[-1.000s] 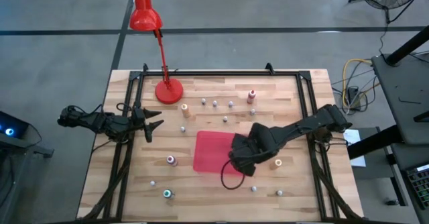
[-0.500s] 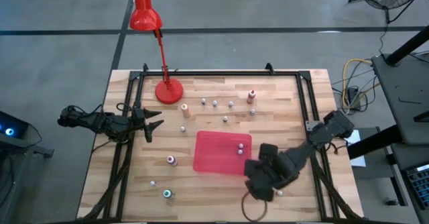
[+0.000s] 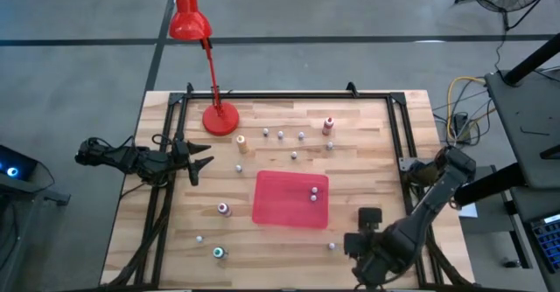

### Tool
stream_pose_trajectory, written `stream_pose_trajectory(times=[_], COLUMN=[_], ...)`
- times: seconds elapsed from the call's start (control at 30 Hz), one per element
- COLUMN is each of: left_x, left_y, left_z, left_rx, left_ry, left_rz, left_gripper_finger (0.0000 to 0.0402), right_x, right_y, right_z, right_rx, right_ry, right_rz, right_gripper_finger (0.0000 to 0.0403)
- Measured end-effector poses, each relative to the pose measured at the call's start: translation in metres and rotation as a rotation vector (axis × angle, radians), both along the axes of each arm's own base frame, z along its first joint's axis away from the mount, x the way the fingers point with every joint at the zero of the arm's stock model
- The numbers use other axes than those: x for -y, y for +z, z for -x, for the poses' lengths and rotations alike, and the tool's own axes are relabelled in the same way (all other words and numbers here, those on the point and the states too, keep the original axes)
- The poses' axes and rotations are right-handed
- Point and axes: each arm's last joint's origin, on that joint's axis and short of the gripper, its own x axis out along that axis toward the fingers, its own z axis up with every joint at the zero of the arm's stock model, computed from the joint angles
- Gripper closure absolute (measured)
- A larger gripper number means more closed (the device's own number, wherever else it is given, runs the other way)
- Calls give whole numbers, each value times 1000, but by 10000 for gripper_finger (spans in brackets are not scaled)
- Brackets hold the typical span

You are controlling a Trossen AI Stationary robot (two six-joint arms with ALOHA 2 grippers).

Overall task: Pick & Place food coloring
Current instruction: Put the small green food coloring bottle in the red bin

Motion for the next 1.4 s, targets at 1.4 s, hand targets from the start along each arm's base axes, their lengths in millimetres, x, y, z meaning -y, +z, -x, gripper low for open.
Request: stream_pose_trajectory(times=[1.4], left_x=[0], left_y=[0], left_z=[0], left_rx=[0], left_ry=[-1], left_rz=[0], left_gripper_finger=[232], right_x=[4], right_y=[-114], right_z=[32], right_rx=[-4], right_ry=[-150], right_rz=[-85], right_gripper_finger=[74])
